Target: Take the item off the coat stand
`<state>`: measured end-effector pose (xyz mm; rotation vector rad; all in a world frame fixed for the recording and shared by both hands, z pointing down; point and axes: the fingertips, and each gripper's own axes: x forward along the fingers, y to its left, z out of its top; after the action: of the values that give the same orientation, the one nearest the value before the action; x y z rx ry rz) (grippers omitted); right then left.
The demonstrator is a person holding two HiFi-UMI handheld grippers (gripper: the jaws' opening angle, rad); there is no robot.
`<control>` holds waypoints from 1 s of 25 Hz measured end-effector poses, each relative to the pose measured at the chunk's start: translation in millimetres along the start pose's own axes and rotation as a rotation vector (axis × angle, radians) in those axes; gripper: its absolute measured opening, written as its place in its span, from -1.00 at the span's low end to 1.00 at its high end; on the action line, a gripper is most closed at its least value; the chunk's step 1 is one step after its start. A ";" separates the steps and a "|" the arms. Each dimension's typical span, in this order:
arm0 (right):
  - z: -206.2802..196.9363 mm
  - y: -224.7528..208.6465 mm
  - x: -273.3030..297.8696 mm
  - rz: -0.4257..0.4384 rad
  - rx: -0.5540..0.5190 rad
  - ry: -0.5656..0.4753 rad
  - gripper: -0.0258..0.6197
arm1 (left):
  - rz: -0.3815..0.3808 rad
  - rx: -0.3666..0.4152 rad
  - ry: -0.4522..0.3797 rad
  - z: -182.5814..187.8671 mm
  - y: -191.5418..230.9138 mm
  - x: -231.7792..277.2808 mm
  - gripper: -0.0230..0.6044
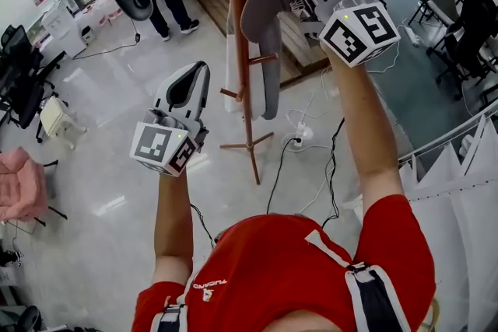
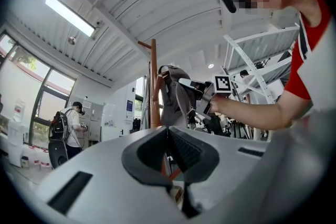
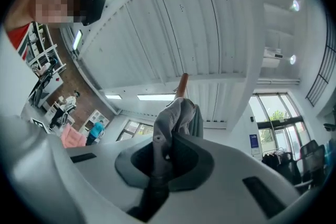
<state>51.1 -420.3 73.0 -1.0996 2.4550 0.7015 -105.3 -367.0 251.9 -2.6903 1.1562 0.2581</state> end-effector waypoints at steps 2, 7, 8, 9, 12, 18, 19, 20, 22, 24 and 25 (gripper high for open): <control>7.0 -2.7 -6.1 -0.026 -0.012 -0.015 -0.81 | -0.007 -0.003 0.000 0.5 -0.8 -0.9 -0.89; 19.5 -9.4 -25.7 -0.078 -0.037 -0.028 -0.81 | -0.029 -0.014 0.000 -2.7 -7.2 -2.5 -0.89; 20.0 -9.5 -30.2 -0.083 -0.041 -0.022 -0.81 | -0.034 -0.015 0.000 -3.1 -9.2 -2.8 -0.89; 20.1 -8.8 -34.9 -0.088 -0.044 -0.015 -0.81 | -0.039 -0.017 0.000 -3.2 -11.1 -3.3 -0.89; 19.6 -3.2 -48.9 -0.097 -0.058 0.002 -0.81 | -0.054 -0.027 -0.007 -0.7 -15.1 -4.7 -0.89; 14.4 21.0 -85.2 -0.082 -0.048 0.032 -0.81 | -0.081 -0.055 -0.027 2.8 -27.0 -7.8 -0.89; 12.9 28.6 -91.8 -0.072 -0.050 0.038 -0.81 | -0.084 -0.060 -0.030 3.3 -30.6 -8.5 -0.89; 11.1 37.2 -98.1 -0.060 -0.054 0.046 -0.81 | -0.086 -0.066 -0.032 3.9 -34.4 -9.2 -0.89; 6.2 56.8 -109.8 -0.031 -0.064 0.064 -0.81 | -0.094 -0.071 -0.037 5.4 -42.3 -10.4 -0.89; -0.1 77.8 -121.1 -0.001 -0.071 0.083 -0.81 | -0.098 -0.075 -0.044 7.3 -49.2 -12.3 -0.89; -3.4 88.1 -126.5 0.011 -0.069 0.091 -0.81 | -0.098 -0.079 -0.047 8.2 -51.6 -13.9 -0.89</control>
<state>63.3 -297.4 165.4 -1.1681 2.5319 0.7602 -77.7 -320.5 253.2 -2.7834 1.0184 0.3572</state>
